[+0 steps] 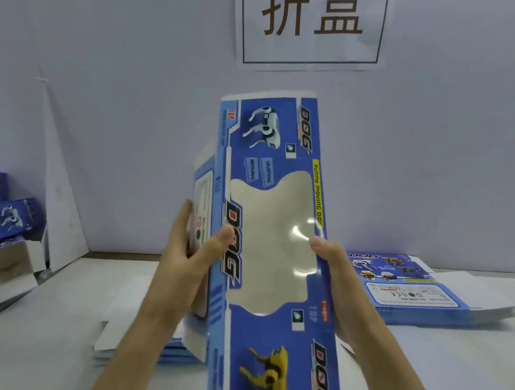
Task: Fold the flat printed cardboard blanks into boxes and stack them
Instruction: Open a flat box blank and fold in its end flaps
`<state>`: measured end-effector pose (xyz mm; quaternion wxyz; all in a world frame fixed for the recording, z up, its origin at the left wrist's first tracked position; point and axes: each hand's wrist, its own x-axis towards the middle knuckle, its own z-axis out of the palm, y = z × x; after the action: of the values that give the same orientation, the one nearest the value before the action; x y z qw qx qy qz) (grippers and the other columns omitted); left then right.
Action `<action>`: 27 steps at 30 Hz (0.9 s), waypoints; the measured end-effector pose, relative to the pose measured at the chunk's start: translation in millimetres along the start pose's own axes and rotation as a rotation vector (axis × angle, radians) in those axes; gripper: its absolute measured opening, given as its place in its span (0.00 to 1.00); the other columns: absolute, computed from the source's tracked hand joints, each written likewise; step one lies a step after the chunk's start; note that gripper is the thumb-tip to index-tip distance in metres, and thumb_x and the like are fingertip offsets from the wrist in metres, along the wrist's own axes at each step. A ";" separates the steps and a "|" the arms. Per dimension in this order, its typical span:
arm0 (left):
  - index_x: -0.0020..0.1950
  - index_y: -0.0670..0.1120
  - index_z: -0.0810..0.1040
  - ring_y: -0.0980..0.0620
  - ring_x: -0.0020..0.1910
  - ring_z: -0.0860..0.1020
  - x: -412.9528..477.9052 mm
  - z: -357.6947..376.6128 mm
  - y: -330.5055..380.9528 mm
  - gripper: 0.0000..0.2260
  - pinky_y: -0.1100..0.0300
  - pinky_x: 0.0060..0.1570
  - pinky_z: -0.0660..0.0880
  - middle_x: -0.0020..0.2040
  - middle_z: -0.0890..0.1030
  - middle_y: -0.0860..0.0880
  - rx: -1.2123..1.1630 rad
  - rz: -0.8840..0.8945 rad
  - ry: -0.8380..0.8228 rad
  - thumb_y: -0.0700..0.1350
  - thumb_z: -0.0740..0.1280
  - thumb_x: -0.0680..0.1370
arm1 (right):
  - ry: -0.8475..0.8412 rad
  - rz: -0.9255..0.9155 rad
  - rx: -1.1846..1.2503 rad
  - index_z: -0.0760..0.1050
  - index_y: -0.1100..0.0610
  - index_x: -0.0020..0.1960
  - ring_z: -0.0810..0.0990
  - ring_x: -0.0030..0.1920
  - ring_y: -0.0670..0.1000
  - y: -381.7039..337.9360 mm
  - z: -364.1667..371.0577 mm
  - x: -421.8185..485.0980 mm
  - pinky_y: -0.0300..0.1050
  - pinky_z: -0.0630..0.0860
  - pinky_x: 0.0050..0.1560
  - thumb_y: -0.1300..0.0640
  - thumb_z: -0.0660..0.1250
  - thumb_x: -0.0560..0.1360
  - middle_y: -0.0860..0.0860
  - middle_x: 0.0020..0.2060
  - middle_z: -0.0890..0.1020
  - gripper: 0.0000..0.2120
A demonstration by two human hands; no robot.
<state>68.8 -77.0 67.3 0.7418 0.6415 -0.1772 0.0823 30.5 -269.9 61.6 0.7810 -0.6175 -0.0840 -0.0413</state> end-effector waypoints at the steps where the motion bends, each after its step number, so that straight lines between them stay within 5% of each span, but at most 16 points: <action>1: 0.68 0.59 0.66 0.52 0.48 0.84 -0.7 -3.8 2.9 0.45 0.61 0.38 0.80 0.56 0.82 0.51 0.032 -0.055 -0.023 0.67 0.77 0.54 | 0.030 0.033 -0.017 0.78 0.54 0.41 0.78 0.27 0.49 2.2 -3.8 0.4 0.39 0.76 0.29 0.46 0.70 0.66 0.53 0.29 0.78 0.12; 4: 0.60 0.54 0.73 0.49 0.45 0.84 -0.3 -11.6 1.4 0.52 0.56 0.41 0.80 0.49 0.84 0.49 0.182 -0.104 -0.041 0.74 0.73 0.40 | 0.062 0.038 -0.141 0.76 0.52 0.34 0.76 0.27 0.44 6.3 -13.3 2.7 0.36 0.73 0.30 0.53 0.64 0.77 0.50 0.30 0.76 0.13; 6: 0.57 0.53 0.74 0.50 0.44 0.84 -0.9 -11.4 0.7 0.50 0.59 0.38 0.80 0.47 0.85 0.51 0.187 -0.114 -0.049 0.73 0.74 0.38 | 0.040 0.013 -0.171 0.81 0.50 0.40 0.84 0.36 0.45 4.0 -10.5 5.3 0.35 0.77 0.34 0.49 0.67 0.76 0.49 0.37 0.84 0.08; 9: 0.53 0.56 0.73 0.57 0.42 0.84 -1.3 -6.4 -0.2 0.42 0.64 0.33 0.79 0.45 0.84 0.56 0.223 -0.079 0.006 0.68 0.79 0.43 | 0.033 -0.042 -0.266 0.78 0.50 0.54 0.86 0.44 0.51 6.3 -12.0 4.2 0.40 0.81 0.38 0.42 0.75 0.64 0.49 0.45 0.86 0.22; 13: 0.48 0.58 0.75 0.59 0.37 0.83 -0.4 -5.4 -6.2 0.25 0.65 0.27 0.77 0.41 0.84 0.58 0.203 -0.003 0.155 0.57 0.76 0.54 | 0.117 -0.123 -0.080 0.82 0.53 0.47 0.86 0.41 0.56 2.7 -12.6 1.4 0.43 0.81 0.33 0.53 0.75 0.63 0.55 0.42 0.86 0.13; 19: 0.51 0.57 0.80 0.48 0.45 0.84 -3.6 -13.2 3.1 0.21 0.55 0.35 0.81 0.49 0.85 0.49 -0.014 -0.075 -0.035 0.55 0.74 0.59 | 0.061 -0.104 -0.148 0.79 0.53 0.52 0.86 0.41 0.55 -8.8 -15.7 -3.8 0.43 0.81 0.34 0.45 0.74 0.61 0.53 0.44 0.86 0.22; 27: 0.55 0.53 0.77 0.48 0.44 0.85 -4.5 -6.2 1.8 0.26 0.51 0.36 0.82 0.47 0.85 0.49 0.010 -0.024 0.027 0.56 0.74 0.59 | 0.098 -0.103 -0.093 0.80 0.55 0.51 0.86 0.41 0.56 -11.5 -15.4 -6.1 0.43 0.80 0.32 0.47 0.74 0.60 0.55 0.44 0.86 0.22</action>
<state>65.0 -70.2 66.6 0.7419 0.6461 -0.1589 0.0828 23.8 -287.8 68.1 0.7513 -0.6453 -0.0753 -0.1157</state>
